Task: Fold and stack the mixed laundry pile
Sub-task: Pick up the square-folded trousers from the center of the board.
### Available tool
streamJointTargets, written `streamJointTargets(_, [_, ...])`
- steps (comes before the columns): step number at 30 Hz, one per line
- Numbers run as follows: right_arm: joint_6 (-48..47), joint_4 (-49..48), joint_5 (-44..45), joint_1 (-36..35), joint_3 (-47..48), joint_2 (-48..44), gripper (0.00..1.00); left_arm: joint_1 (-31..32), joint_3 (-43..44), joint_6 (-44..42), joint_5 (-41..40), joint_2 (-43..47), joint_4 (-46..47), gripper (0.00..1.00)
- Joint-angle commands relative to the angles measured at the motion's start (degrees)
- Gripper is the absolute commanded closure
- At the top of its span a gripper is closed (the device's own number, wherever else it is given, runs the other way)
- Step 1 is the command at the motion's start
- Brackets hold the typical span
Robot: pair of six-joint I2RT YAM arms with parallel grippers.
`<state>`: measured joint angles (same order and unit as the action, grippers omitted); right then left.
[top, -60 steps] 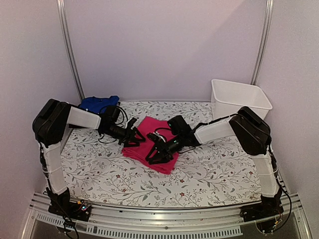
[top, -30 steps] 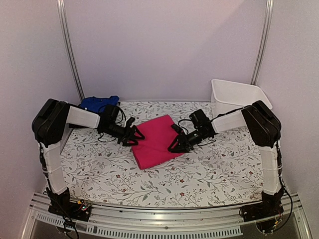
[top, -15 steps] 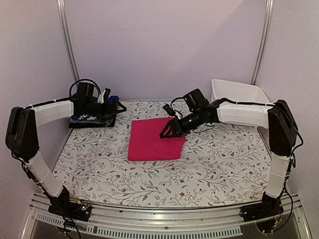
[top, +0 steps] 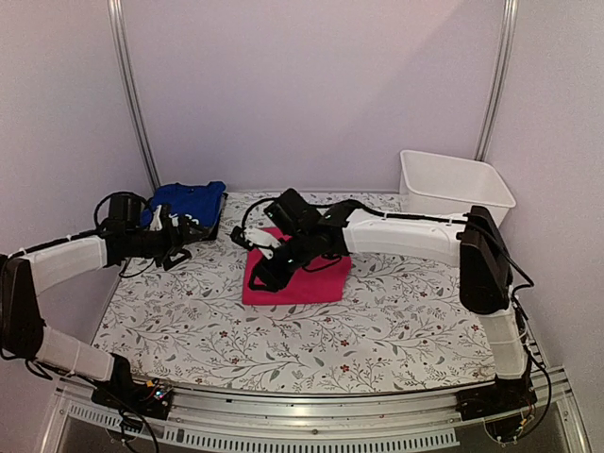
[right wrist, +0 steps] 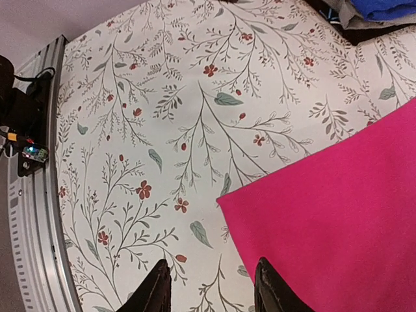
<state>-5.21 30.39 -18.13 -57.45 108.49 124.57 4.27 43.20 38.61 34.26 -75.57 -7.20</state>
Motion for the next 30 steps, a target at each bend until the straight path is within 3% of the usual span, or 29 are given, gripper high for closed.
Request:
streamJointTargets(1, [-3.79, 3.66, 9.92, -5.41, 4.88, 6.63, 0.58, -0.73, -2.81, 2.76, 0.59, 3.81, 0.60, 0.00])
streamJointTargets(4, [-3.30, 3.97, 15.52, -6.71, 6.84, 10.03, 0.57, -0.76, -4.52, 2.85, 1.18, 4.96, -0.11, 0.00])
streamJointTargets(5, [-3.18, 3.97, 22.75, -7.28, 6.81, 11.88, 0.53, -0.93, -5.73, 2.42, 0.47, 6.79, -0.66, 0.00])
streamJointTargets(14, [-6.19, 0.46, 39.90, -10.65, 2.57, 11.72, 0.52, -1.37, -9.16, 2.59, 1.14, 7.57, 1.46, 0.00])
streamJointTargets(17, [-9.39, -7.13, 42.85, -11.18, -3.38, 8.22, 0.41, -1.35, -9.64, 2.24, 1.08, 7.11, 1.71, 0.00])
streamJointTargets(19, [-11.71, -8.85, 43.82, -11.14, -4.83, 7.97, 0.38, -1.37, -10.00, 2.28, 1.42, 6.39, 2.20, 0.00])
streamJointTargets(23, [-12.66, -8.67, 42.75, -11.19, -5.71, 12.25, 0.49, -1.37, -10.87, 3.02, 1.14, 5.37, 3.29, 0.00])
streamJointTargets(27, [-12.70, -10.64, 42.25, -11.13, -7.17, 13.53, 0.76, -1.29, -12.65, 5.79, 1.29, 4.46, 5.68, 0.00])
streamJointTargets(30, [-13.08, -11.72, 41.60, -10.66, -7.28, 12.99, 0.91, -0.76, -15.63, 9.40, 3.59, 2.55, 12.30, 0.00])
